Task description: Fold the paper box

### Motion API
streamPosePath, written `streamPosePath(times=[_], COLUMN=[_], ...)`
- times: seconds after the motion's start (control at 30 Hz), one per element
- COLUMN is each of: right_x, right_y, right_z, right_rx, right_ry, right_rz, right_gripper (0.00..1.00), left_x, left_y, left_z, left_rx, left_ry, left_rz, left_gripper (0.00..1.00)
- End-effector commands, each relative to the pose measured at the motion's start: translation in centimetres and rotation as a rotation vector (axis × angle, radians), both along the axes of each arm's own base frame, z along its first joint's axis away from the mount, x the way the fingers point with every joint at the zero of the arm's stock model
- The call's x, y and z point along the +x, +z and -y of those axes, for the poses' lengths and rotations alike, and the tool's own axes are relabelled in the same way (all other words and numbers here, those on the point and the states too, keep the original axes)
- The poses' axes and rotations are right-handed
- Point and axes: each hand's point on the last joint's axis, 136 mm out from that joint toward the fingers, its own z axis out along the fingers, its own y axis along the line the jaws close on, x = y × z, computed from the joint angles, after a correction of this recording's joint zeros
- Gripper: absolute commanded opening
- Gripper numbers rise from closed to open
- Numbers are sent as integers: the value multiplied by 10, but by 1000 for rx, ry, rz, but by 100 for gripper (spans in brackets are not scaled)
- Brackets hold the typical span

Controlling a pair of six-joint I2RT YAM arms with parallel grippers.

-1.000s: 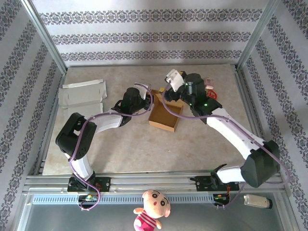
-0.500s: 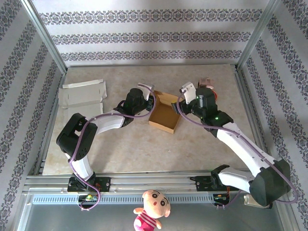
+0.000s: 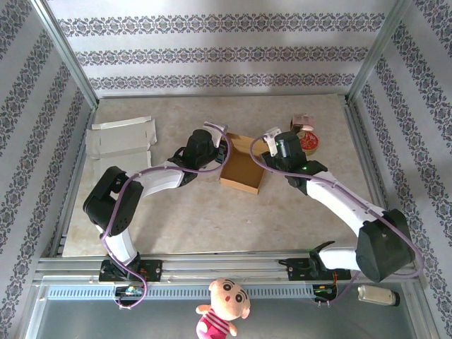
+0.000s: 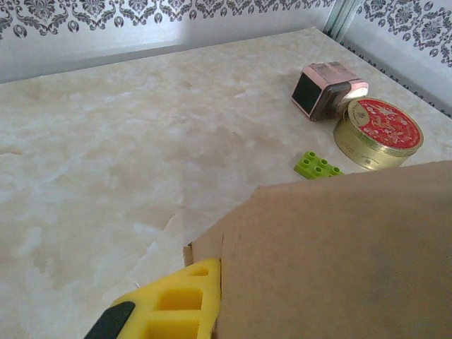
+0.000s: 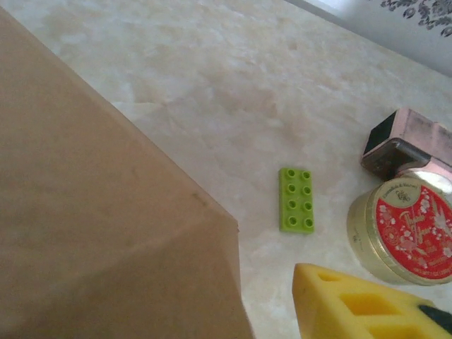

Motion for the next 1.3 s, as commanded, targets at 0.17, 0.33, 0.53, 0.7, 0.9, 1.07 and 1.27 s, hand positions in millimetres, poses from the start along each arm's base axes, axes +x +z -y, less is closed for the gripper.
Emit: streamPosePath(times=[0.17,0.33,0.53,0.7,0.9,1.07,1.27], right_x=[15,26,46,70,97,115,119], right_y=[8,13,22,32,49,49,23], right_z=[-2,-7,-17,-20,-28,-33,-47], right_rx=[196,364,536,579,585,614,543], right_ry=[-108,-186,-271,-340,-327,-329,-271], right_rz=[15,12,26,92,198,217,229], right_gripper=[20,9,6,4,0,0,0], left_x=[-4,-7,6,19,31,44,51], left_y=[14,22,40,56,55,49,23], left_z=[13,20,9,1,4,-3,-1], left_rx=[-90,-134,-140,-116,-125,-128,-149], left_ry=[34,66,163,231,224,248,245], left_rz=[-9,13,85,167,182,173,113], left_gripper=[0,0,0,0,0,0,1])
